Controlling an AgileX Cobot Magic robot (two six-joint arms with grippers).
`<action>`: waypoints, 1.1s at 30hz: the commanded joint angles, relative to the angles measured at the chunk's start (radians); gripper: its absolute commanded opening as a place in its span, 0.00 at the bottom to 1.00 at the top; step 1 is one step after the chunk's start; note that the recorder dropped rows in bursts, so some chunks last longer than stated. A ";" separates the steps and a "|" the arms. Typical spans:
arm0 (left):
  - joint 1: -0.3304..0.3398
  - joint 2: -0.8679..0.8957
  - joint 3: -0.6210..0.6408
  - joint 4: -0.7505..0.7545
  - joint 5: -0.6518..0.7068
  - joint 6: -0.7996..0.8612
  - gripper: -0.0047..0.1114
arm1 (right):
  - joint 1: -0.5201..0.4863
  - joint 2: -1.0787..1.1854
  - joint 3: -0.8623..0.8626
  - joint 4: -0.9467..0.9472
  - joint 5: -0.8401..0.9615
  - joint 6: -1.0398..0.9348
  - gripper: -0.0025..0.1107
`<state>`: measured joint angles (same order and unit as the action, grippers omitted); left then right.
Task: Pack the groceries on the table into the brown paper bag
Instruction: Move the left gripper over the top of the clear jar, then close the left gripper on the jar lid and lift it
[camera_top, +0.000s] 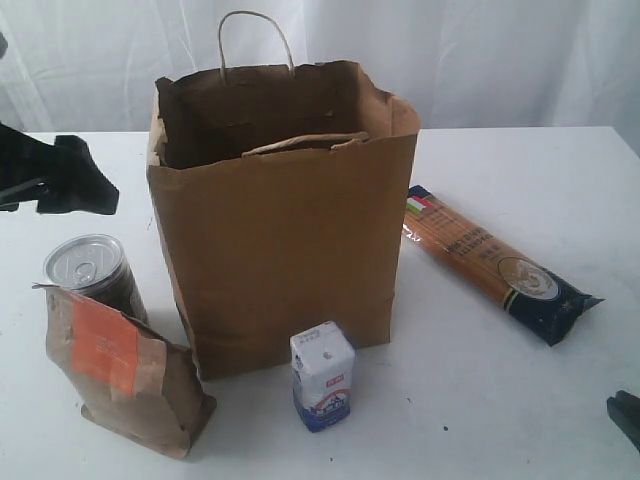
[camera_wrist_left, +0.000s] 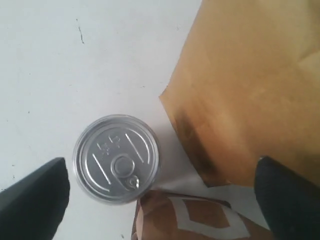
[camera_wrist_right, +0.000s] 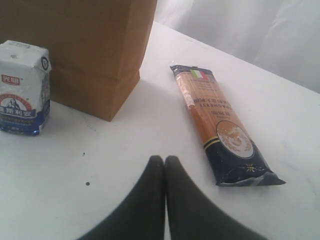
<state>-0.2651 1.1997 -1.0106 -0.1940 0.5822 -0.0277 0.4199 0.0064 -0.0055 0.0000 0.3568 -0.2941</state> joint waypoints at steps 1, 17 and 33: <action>0.004 0.080 -0.017 0.033 -0.013 0.006 0.95 | -0.006 -0.006 0.006 0.000 -0.018 0.004 0.02; 0.004 0.200 -0.017 0.092 -0.061 0.001 0.95 | -0.006 -0.006 0.006 0.000 -0.018 0.004 0.02; 0.004 0.301 -0.015 0.108 -0.048 0.001 0.95 | -0.006 -0.006 0.006 0.000 -0.018 0.004 0.02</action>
<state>-0.2651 1.4923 -1.0229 -0.0932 0.5143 -0.0241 0.4199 0.0064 -0.0055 0.0000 0.3568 -0.2941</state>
